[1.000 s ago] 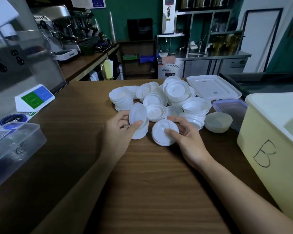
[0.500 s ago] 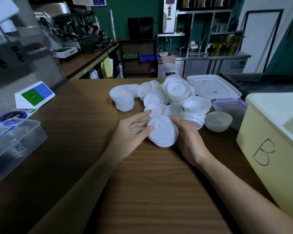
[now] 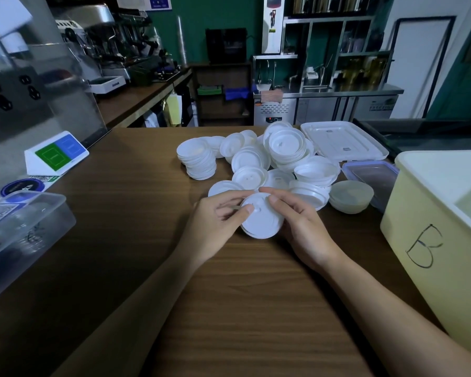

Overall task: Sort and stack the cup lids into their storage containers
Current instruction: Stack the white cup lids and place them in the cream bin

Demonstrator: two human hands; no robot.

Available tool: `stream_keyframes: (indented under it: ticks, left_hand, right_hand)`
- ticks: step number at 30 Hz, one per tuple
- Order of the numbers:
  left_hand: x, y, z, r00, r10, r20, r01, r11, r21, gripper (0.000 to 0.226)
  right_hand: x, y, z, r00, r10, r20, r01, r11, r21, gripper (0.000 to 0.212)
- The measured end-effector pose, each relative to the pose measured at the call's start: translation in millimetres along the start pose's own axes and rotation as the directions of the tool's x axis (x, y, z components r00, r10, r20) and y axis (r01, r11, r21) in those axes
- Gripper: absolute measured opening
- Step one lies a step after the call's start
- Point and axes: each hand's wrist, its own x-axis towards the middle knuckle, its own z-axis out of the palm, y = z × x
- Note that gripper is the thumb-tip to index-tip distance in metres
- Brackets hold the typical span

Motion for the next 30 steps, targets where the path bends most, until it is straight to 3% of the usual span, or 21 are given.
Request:
stream_keyframes:
  ticks: [10,13,16,20,22,26,30]
  left_hand:
    - [0,2,2,0.998,0.014,-0.058,-0.013,1.0,0.023,0.029]
    - [0,3,-3,0.977,0.181,-0.116,-0.149,0.958,0.244,0.028]
    - [7,-5,-19,0.921,0.373,-0.113,-0.259,0.803,0.537,0.024]
    - [11,-28,-33,0.969,0.234,0.075,-0.226,0.727,0.649,0.017]
    - [12,-31,-34,0.963,0.242,0.117,-0.258,0.71,0.656,0.011]
    - [14,-27,-34,0.956,0.277,0.096,-0.273,0.717,0.641,0.018]
    - [13,-22,-32,0.967,0.255,-0.027,-0.192,0.788,0.585,0.019]
  right_hand:
    - [0,2,-2,0.998,-0.058,-0.005,0.058,0.993,-0.106,0.04]
    - [0,5,-3,0.996,-0.074,-0.04,0.069,0.99,-0.12,0.038]
    - [3,6,-3,0.994,-0.051,-0.092,0.045,0.997,-0.066,0.039]
    - [4,6,-3,0.993,-0.014,-0.12,0.009,0.999,-0.042,0.034]
    - [4,7,-4,0.993,-0.02,-0.114,0.013,0.998,-0.069,0.031]
    - [5,8,-6,0.993,-0.023,-0.12,0.013,0.996,-0.086,0.031]
    - [6,10,-6,0.993,-0.034,-0.112,0.024,0.995,-0.093,0.032]
